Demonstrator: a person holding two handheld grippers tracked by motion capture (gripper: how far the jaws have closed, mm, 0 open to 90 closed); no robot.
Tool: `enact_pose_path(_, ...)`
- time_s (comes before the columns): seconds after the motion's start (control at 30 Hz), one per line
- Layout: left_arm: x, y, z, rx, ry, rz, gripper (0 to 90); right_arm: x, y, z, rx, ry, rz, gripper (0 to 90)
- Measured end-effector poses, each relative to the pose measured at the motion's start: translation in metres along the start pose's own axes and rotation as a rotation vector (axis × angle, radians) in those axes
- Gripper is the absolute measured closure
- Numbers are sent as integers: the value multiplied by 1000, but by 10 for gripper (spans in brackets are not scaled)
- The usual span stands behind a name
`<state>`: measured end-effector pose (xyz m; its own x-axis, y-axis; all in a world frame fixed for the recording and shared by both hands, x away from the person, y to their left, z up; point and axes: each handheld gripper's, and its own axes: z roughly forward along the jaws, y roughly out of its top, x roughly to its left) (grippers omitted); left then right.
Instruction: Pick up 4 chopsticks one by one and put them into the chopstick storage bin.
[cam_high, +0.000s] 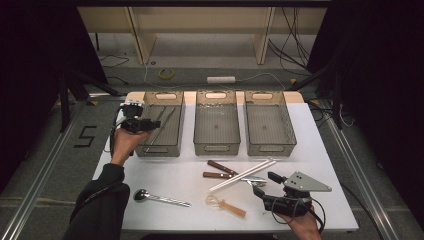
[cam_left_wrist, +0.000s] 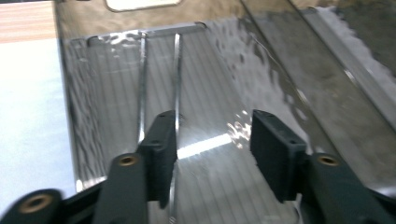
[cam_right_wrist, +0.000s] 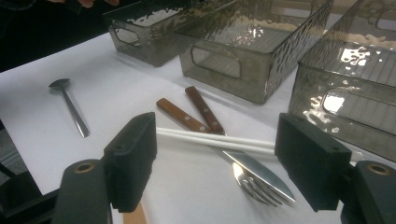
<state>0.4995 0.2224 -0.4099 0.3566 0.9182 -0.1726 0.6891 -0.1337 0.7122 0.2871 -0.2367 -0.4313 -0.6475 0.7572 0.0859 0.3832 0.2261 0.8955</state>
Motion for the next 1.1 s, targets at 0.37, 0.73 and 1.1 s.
enact_pose_path(0.37, -20, -16, -22, -23, -76, 38, 347, 1, 1, 0, -7, -6, -11, 307)
enact_pose_path(0.73, -44, -25, -37, -19, -126, 120, 290, -2, 1, -3, -9, -12, -1, 306)
enact_pose_path(1.1, -69, -34, -39, 8, -188, 166, 268, -2, 2, -3, -9, -11, -3, 306)
